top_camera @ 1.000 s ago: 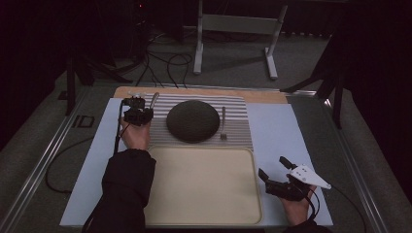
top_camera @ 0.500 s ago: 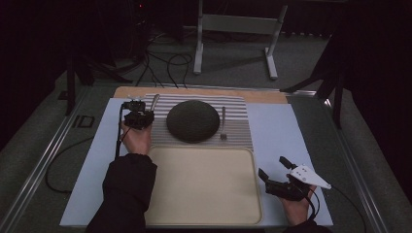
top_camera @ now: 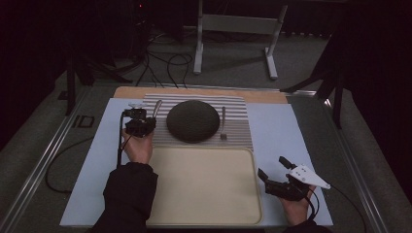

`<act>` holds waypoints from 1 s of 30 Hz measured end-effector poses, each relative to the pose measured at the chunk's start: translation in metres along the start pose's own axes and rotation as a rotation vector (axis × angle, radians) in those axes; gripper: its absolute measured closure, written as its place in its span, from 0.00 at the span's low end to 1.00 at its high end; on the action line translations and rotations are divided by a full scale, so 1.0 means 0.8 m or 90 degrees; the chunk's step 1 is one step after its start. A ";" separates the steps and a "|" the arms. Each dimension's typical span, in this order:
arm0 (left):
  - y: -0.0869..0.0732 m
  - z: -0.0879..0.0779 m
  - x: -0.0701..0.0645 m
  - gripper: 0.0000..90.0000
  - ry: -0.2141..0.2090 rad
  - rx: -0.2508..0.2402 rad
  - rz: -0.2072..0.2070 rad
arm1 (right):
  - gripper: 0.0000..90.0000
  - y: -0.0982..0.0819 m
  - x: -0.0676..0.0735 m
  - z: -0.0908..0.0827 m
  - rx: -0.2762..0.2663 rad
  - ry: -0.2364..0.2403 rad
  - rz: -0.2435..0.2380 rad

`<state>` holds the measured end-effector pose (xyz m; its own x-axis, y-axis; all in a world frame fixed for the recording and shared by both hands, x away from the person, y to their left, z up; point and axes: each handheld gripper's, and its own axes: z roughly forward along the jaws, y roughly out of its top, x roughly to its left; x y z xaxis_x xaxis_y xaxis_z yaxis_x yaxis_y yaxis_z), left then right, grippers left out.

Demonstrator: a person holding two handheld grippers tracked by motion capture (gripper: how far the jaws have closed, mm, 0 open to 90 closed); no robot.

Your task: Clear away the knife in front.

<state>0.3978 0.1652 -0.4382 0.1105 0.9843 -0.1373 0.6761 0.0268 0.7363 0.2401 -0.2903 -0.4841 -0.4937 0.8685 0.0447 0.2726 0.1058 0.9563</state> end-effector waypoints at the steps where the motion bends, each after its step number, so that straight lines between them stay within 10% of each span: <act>1: -0.001 -0.002 -0.001 0.90 -0.003 -0.002 -0.003 | 0.08 0.000 0.000 0.000 -0.001 0.001 0.000; 30: -0.035 -0.023 -0.013 0.89 -0.017 -0.002 -0.003 | 0.08 0.000 -0.001 0.002 -0.002 -0.003 0.004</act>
<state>0.3640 0.1576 -0.4452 0.1259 0.9793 -0.1582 0.6749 0.0323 0.7372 0.2420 -0.2899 -0.4847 -0.4876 0.8717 0.0488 0.2735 0.0994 0.9567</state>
